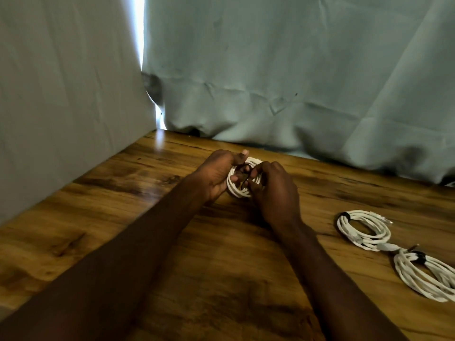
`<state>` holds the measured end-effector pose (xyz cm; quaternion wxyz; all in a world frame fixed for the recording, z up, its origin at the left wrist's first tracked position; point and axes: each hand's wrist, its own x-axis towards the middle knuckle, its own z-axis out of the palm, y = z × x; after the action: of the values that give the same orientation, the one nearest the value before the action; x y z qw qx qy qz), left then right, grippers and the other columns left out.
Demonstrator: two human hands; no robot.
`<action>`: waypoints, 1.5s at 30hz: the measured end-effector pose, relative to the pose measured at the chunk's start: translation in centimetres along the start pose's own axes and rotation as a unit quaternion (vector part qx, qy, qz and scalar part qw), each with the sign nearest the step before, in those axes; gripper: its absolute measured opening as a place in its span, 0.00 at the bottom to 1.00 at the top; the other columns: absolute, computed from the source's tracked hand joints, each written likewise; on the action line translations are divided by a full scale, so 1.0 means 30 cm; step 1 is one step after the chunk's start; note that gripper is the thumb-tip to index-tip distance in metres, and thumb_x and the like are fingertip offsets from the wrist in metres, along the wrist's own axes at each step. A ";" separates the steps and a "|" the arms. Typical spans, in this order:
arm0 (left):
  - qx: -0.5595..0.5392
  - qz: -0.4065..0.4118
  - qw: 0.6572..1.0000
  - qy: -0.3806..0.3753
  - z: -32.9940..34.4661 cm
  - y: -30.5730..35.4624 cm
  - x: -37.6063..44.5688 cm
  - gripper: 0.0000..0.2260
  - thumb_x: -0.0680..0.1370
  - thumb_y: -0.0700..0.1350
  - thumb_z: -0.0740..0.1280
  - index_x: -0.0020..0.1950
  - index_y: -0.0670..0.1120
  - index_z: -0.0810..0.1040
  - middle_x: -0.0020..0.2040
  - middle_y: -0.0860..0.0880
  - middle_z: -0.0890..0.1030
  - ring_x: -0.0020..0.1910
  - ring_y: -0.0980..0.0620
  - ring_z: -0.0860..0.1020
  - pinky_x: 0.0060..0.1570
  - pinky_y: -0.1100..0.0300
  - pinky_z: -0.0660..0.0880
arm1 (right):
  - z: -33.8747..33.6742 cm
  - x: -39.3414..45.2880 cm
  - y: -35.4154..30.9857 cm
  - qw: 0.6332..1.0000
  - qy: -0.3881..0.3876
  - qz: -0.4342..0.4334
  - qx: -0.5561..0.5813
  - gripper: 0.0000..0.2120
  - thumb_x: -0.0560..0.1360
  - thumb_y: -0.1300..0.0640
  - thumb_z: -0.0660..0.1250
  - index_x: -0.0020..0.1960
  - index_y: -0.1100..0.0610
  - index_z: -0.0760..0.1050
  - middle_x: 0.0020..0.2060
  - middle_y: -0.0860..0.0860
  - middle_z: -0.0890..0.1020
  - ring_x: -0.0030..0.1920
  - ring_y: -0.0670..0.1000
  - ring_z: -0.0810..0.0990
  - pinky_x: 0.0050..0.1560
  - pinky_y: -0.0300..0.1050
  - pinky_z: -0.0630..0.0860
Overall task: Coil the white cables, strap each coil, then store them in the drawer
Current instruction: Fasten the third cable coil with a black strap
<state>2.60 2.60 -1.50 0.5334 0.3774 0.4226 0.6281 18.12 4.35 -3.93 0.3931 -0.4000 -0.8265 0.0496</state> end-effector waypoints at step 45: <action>0.412 0.259 0.865 -0.120 0.088 -0.020 -0.089 0.14 0.75 0.38 0.73 0.58 0.46 0.74 0.53 0.47 0.83 0.48 0.51 0.83 0.47 0.55 0.79 | -0.072 0.065 0.085 0.749 -0.051 0.323 0.577 0.24 0.58 0.63 0.75 0.53 0.67 0.85 0.52 0.68 0.85 0.53 0.68 0.85 0.60 0.67 0.80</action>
<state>5.65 0.35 -1.19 0.1942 0.7314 0.4626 0.4618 20.47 6.92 -2.28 0.4669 -0.3367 -0.4810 0.6612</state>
